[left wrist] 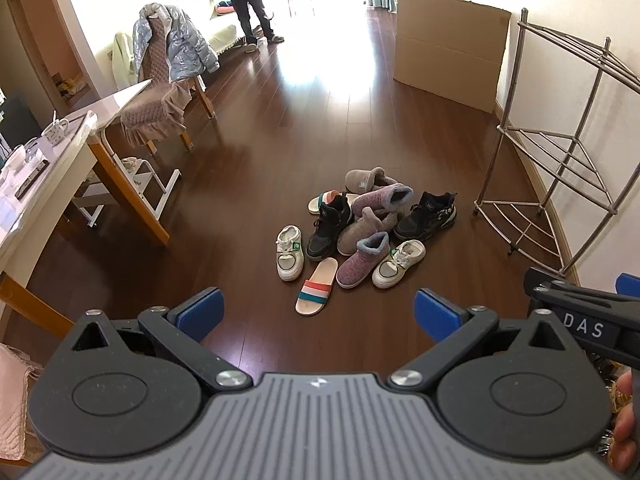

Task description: Organize scattered shoes

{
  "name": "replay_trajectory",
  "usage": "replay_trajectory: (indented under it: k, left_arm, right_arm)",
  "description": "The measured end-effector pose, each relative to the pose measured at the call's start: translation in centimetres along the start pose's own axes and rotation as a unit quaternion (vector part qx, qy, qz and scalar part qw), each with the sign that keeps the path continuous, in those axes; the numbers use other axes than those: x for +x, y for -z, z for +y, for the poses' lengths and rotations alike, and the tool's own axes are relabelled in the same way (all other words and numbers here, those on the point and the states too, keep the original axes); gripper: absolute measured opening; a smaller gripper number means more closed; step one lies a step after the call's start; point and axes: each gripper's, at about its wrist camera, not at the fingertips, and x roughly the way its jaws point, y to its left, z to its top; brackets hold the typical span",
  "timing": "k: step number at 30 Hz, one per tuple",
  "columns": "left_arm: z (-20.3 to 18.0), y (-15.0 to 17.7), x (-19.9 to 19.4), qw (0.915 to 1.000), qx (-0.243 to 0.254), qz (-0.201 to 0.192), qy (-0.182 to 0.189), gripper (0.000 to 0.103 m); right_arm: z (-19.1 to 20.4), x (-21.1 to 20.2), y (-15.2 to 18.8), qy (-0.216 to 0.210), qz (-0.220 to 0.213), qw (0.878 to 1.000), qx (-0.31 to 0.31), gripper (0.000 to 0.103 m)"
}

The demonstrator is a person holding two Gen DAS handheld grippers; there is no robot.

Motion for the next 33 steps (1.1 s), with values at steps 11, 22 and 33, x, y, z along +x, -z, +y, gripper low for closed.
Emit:
replay_trajectory:
  k: [11,22,33]
  left_arm:
    - [-0.7,0.5,-0.6,1.0000,0.002,-0.001,0.002,0.102]
    - [-1.0,-0.2,0.3,1.0000,-0.005,0.003,0.005,0.102]
    - [-3.3,-1.3,1.9,0.9999,-0.012,0.007,0.000,0.102]
  right_arm:
    - [0.2,-0.9,0.4,0.002,0.004,1.000,-0.007,0.102]
    - [0.0,-0.4,-1.7,0.005,0.010,1.000,-0.009,0.102]
    - [-3.1,1.7,-2.6,0.001,0.012,1.000,-0.008,0.102]
